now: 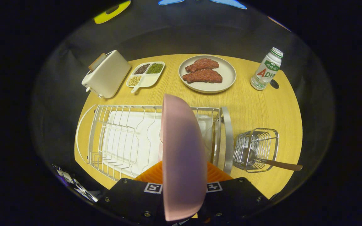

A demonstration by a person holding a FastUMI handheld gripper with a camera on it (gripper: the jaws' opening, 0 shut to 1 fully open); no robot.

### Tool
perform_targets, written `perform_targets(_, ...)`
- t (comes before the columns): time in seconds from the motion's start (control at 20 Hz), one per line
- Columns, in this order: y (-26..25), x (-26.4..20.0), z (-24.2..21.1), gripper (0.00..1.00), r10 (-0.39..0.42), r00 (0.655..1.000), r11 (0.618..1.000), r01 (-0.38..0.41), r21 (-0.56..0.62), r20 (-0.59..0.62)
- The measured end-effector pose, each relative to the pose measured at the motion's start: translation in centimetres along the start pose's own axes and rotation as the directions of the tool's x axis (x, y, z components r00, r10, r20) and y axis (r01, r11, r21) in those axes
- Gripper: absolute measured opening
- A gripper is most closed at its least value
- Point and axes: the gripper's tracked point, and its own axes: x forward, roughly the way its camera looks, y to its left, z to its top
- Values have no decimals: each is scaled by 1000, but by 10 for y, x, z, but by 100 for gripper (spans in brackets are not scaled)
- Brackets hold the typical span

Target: Take the plate from the dish rack, then take the spoon from the basket and place it into the plate.

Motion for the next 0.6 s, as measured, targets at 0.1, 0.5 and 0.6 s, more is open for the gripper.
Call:
perform_targets(0.1, 1, -2, 3, 33, -15, 1000, 1000, 15, -21, 2)
perform_targets(0.5, -1, -11, 14, 34, -72, 997, 993, 74, -89, 25)
perform_targets(0.6, -3, -11, 14, 34, -74, 997, 994, 76, -75, 26)
